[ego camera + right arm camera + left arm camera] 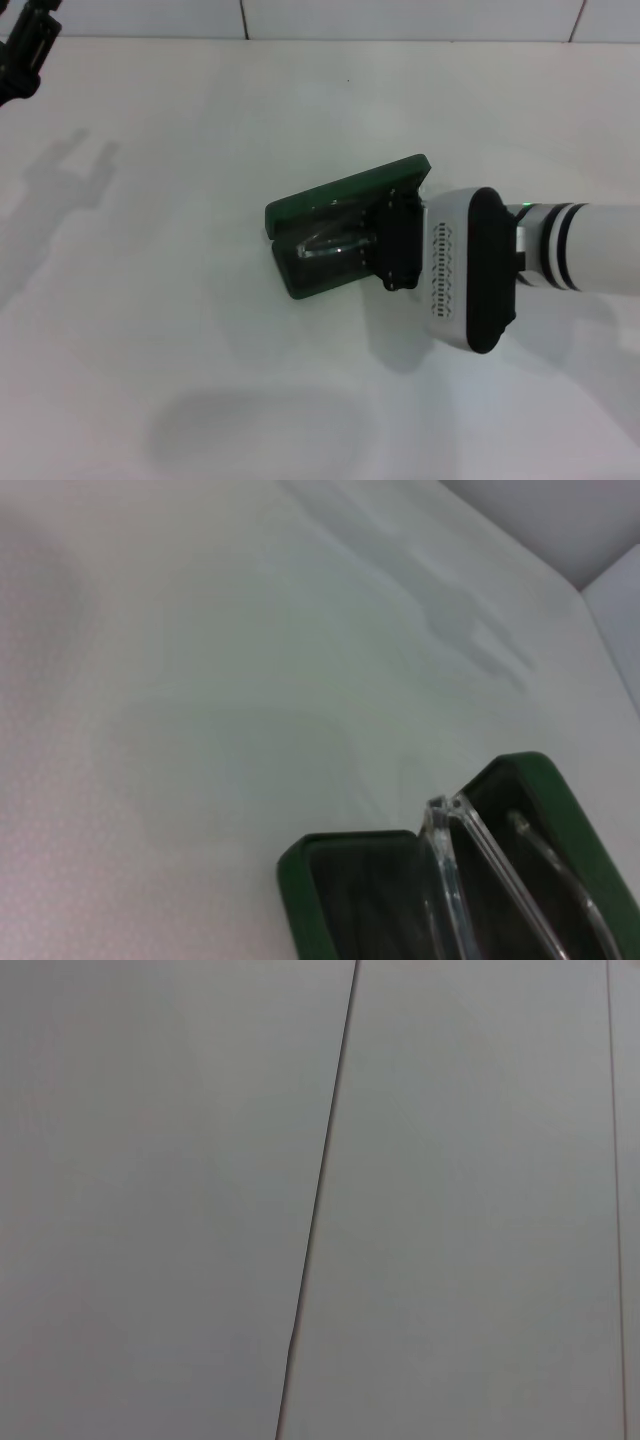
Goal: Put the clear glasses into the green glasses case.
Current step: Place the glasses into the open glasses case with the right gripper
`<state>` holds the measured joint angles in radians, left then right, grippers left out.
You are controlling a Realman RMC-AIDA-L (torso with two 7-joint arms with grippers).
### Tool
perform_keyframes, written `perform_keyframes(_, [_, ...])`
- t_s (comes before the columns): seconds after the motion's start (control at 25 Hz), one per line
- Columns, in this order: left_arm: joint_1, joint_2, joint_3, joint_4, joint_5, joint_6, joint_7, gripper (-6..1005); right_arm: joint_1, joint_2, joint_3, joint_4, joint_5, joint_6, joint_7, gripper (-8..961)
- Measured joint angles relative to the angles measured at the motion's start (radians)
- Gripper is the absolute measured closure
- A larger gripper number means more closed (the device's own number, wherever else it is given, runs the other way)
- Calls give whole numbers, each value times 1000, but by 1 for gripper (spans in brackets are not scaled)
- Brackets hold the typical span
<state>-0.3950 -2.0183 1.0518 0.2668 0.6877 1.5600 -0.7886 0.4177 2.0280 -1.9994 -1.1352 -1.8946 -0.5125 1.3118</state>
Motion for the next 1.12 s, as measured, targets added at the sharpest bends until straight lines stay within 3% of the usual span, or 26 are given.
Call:
perform_keyframes(0.52, [1,-5,0,0,0,0,0,501,12,0,-38,11,-30,15,10,737])
perform_keyframes(1.08, [8,-7,0,0,-1,3,0,475,-24,-1,-52,-21,-20,65,40,726])
perform_keyframes(1.12, [10,-7,0,0,-1,3,0,473,-35,-2,-51,-36,-20,63,40,610])
